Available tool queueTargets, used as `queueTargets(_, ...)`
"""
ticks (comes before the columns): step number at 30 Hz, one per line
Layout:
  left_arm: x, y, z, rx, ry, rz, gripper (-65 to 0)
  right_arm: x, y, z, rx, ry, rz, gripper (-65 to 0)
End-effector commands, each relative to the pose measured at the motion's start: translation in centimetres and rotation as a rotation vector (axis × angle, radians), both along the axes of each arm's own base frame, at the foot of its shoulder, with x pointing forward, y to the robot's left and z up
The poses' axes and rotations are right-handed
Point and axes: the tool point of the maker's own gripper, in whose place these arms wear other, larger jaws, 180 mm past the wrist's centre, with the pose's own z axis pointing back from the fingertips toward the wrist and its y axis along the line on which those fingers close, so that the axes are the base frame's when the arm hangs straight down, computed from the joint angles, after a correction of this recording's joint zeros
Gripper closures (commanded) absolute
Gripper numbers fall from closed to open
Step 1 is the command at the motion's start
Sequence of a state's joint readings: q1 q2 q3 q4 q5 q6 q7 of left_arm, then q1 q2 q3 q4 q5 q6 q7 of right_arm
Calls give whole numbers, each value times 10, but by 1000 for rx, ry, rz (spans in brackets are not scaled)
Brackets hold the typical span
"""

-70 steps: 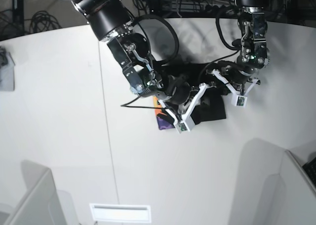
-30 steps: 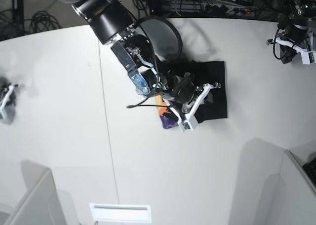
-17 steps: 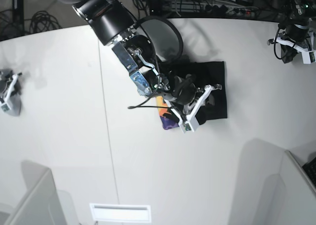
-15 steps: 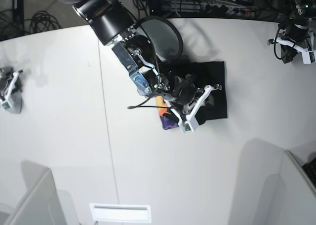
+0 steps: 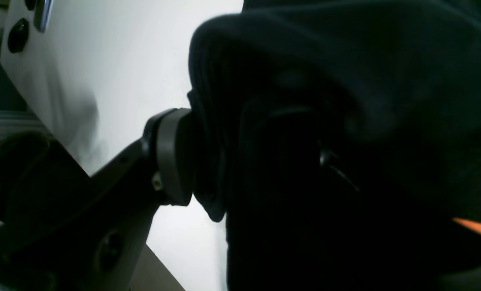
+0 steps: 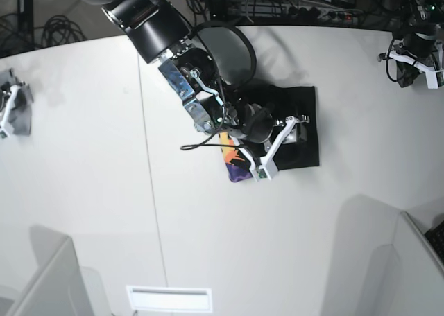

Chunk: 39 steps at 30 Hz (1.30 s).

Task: Fold the T-shirt properly
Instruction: 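Hold the folded bundle with the right gripper while the left arm withdraws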

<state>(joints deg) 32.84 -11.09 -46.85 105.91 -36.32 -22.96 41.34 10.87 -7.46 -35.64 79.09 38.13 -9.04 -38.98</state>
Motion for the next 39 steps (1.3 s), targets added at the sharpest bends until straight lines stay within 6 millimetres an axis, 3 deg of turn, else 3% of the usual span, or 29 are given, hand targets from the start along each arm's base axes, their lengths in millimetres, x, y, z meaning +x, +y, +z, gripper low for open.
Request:
queueTargets(1,5,3,12,21,-34,-14,0,9,8,18,38,-45,1,-347)
queueTargets(5,7,5,14,31,-36,-22,0,6,11,18,36,-46,13,-347)
queueTargets(13,8,5,15,33,-37,-22,0,-7,38,29,22,-122,126,-347)
queueTargets(22,8,4,16,34,-40,-25,0,-30,80,67,103,-191,301,-345)
queueTargets(26,8,5,15,34,-38,-24,0,-33,87,98,155,-242,345,-341)
queueTargets(31,4,15,21,51,-47,5,0,-25,66,129,198,-330,325,-327)
queueTargets(33,3,20,24,60,-51,17,0,-10,52,133,206,-337,268,-245)
queueTargets(36,0,27,28,73,-56,35,0,30,15,125,171,-339,135,0)
queueTargets(39,-3,33,30,82,-59,53,0,60,-19,116,95,-375,25,0)
